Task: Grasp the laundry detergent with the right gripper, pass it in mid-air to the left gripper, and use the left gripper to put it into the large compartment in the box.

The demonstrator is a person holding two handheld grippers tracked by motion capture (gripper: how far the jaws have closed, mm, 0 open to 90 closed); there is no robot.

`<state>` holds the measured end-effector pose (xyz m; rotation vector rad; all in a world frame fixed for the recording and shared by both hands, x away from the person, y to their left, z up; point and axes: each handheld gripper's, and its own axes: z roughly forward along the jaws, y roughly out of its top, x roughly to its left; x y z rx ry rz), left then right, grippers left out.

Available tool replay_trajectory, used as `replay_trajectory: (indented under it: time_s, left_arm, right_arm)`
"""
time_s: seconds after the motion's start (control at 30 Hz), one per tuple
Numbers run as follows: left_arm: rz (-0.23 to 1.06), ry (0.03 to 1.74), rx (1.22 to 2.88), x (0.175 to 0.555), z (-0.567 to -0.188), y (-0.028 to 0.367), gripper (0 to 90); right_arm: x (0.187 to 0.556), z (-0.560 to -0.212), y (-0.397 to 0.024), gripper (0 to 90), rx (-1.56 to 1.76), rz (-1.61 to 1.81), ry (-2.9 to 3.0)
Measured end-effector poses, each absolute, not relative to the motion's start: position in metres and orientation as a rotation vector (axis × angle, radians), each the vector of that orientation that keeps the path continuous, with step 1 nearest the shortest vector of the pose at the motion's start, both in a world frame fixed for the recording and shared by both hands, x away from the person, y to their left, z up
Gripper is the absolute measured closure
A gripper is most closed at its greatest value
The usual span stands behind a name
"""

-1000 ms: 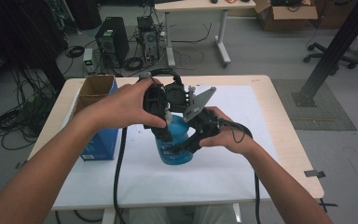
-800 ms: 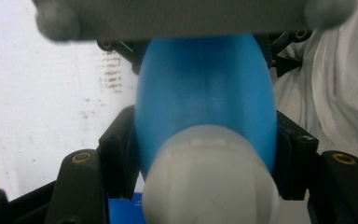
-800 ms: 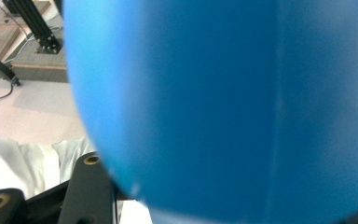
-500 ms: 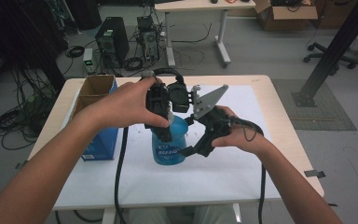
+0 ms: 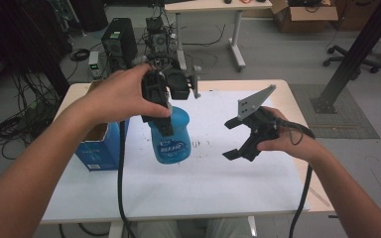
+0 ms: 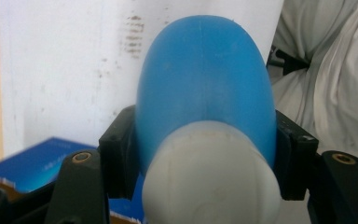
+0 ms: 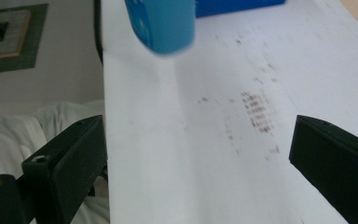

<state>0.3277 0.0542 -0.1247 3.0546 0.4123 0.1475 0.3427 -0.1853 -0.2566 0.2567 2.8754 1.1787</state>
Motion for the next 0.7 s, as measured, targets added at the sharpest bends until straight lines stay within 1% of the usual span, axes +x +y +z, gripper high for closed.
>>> replay_trajectory:
  time_s: [0.03,0.07,0.1,0.13,0.17,0.2,0.23,0.27,0.3,0.33,0.37,0.4,0.43,0.47,0.5,0.53,0.57,0.63,0.7]
  left_arm:
    - [0.151,0.451,3.054,0.329,-0.12,0.057,37.8]
    - [0.171,0.544,3.045,0.333,-0.11,0.062,37.8]
    - [0.184,0.599,3.037,0.335,-0.106,0.064,37.8]
    - [0.201,0.641,3.029,0.338,-0.102,0.067,37.8]
    - [0.201,0.641,3.029,0.338,-0.102,0.067,37.8]
    - [0.231,0.743,3.015,0.342,-0.093,0.072,37.8]
    - [0.231,0.743,3.015,0.342,-0.093,0.072,37.8]
    - [0.254,0.854,2.983,0.348,-0.086,0.079,37.8]
    - [0.259,0.916,2.96,0.351,-0.082,0.083,37.8]
    - [0.259,0.916,2.96,0.351,-0.082,0.083,37.8]
    - [0.262,0.966,2.943,0.354,-0.078,0.086,37.8]
    - [0.266,1.063,2.892,0.359,-0.07,0.094,37.8]
    - [0.269,1.098,2.874,0.361,-0.066,0.098,37.8]
    - [0.269,1.098,2.874,0.361,-0.066,0.098,37.8]
    - [0.265,1.14,2.86,0.363,-0.062,0.101,37.8]
    - [0.262,1.22,2.817,0.367,-0.056,0.109,37.8]
    - [0.262,1.22,2.817,0.367,-0.056,0.109,37.8]
    - [0.27,1.348,2.749,0.371,-0.047,0.118,37.8]
    - [0.277,1.372,2.731,0.372,-0.045,0.121,37.8]
  right_arm:
    - [0.343,-0.254,-0.19,4.1,0.269,1.16,2.875]
    - [0.343,-0.249,-0.199,4.6,0.282,1.106,2.874]
    - [0.343,-0.247,-0.203,4.6,0.291,1.082,2.877]
    - [0.343,-0.245,-0.207,4.7,0.297,1.058,2.877]
    - [0.343,-0.245,-0.207,4.7,0.297,1.058,2.877]
    - [0.343,-0.241,-0.213,4.7,0.308,1.019,2.875]
    - [0.343,-0.241,-0.213,4.7,0.308,1.019,2.875]
    - [0.342,-0.237,-0.22,4.8,0.323,0.995,2.871]
    - [0.342,-0.236,-0.222,4.8,0.33,0.986,2.869]
    - [0.342,-0.236,-0.225,4.9,0.333,0.98,2.867]
    - [0.343,-0.235,-0.228,5.1,0.339,0.97,2.865]
    - [0.343,-0.235,-0.231,5.1,0.351,0.964,2.864]
    - [0.344,-0.235,-0.233,5.1,0.361,0.96,2.861]
    - [0.344,-0.235,-0.233,5.1,0.361,0.96,2.861]
    - [0.345,-0.235,-0.236,5.1,0.364,0.95,2.863]
    - [0.345,-0.235,-0.24,5.1,0.378,0.934,2.863]
    - [0.345,-0.235,-0.24,5.1,0.378,0.934,2.863]
    - [0.347,-0.234,-0.245,5.1,0.386,0.913,2.861]
    - [0.348,-0.233,-0.246,5.1,0.388,0.908,2.86]
